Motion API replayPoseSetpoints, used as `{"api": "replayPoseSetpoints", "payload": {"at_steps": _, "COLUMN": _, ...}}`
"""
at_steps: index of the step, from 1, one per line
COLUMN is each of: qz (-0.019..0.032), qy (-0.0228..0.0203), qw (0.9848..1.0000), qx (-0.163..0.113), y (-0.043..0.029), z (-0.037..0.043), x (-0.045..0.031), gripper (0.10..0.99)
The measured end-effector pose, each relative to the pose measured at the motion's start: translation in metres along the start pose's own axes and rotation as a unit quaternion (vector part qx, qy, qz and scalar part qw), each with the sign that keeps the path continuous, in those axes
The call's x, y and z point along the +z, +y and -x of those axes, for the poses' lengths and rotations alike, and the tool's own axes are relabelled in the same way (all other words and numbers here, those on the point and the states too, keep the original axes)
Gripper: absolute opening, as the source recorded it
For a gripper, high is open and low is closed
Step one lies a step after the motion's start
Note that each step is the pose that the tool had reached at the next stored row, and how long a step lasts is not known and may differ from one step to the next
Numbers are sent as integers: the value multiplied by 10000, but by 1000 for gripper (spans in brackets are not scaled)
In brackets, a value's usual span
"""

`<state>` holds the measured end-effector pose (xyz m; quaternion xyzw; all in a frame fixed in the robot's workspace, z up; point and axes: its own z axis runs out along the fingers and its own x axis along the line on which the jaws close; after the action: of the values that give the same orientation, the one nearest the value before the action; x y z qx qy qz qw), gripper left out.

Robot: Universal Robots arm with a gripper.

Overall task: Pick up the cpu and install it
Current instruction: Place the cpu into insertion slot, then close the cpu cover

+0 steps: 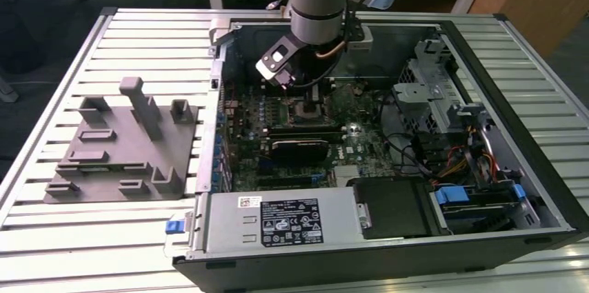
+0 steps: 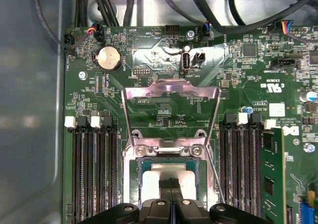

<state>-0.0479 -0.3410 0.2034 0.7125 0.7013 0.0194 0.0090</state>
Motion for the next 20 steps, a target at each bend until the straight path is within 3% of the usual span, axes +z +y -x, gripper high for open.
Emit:
{"api": "replayPoseSetpoints", "payload": {"at_steps": 13, "qz": 38, "qy": 1, "qw": 10000, "qx": 0, "y": 16, "z": -6, "x": -398, "gripper": 106}}
{"api": "replayPoseSetpoints", "payload": {"at_steps": 20, "qz": 43, "qy": 1, "qw": 10000, "qx": -1, "y": 18, "z": -7, "x": -450, "gripper": 106}}
